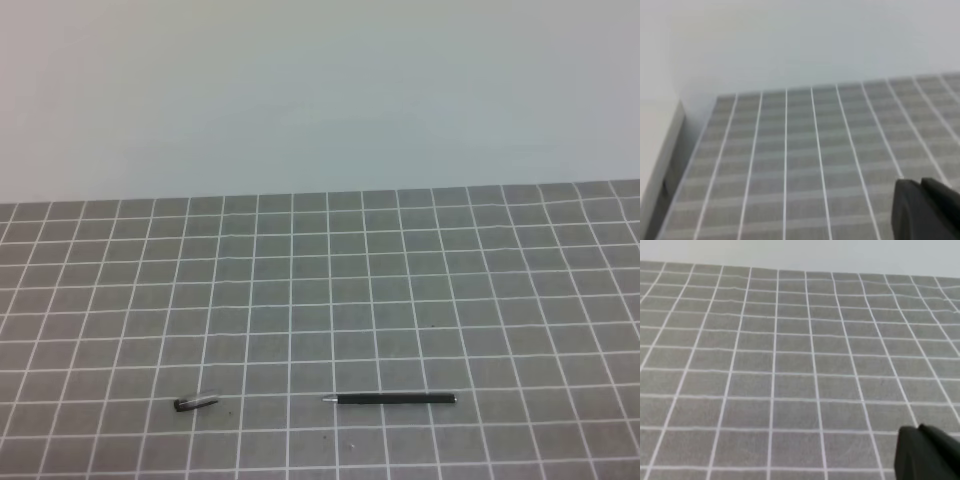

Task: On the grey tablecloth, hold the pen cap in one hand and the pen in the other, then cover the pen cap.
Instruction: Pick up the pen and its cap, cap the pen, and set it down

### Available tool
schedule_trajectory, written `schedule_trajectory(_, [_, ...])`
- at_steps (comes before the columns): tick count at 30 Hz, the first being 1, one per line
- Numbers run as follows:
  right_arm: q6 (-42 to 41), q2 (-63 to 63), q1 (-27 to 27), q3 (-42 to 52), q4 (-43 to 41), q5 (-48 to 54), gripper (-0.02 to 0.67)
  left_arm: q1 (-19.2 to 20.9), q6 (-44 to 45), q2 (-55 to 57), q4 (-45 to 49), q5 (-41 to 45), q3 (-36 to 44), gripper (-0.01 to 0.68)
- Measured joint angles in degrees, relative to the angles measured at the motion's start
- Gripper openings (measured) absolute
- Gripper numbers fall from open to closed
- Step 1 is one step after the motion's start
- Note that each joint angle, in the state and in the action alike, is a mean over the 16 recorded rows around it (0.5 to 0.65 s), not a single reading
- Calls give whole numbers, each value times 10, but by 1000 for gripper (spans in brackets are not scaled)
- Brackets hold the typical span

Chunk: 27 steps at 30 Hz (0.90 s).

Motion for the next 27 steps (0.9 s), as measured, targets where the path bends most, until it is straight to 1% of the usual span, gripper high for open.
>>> schedule_trajectory(4, [0,0,0,1,-3,-53,3,0,0,0,0,-89,0,0])
schedule_trajectory(11, [0,0,0,2,-4,-169,3,0,0,0,0,-280,0,0])
schedule_trajectory(15, [0,0,0,2,-4,-219,3,0,0,0,0,-361,0,0])
schedule_trajectory(21, [0,0,0,2,-4,-250,3,0,-1,0,-1,-427,0,0])
schedule_trajectory(27, [0,0,0,2,-4,-265,3,0,-5,0,-10,-438,-3,0])
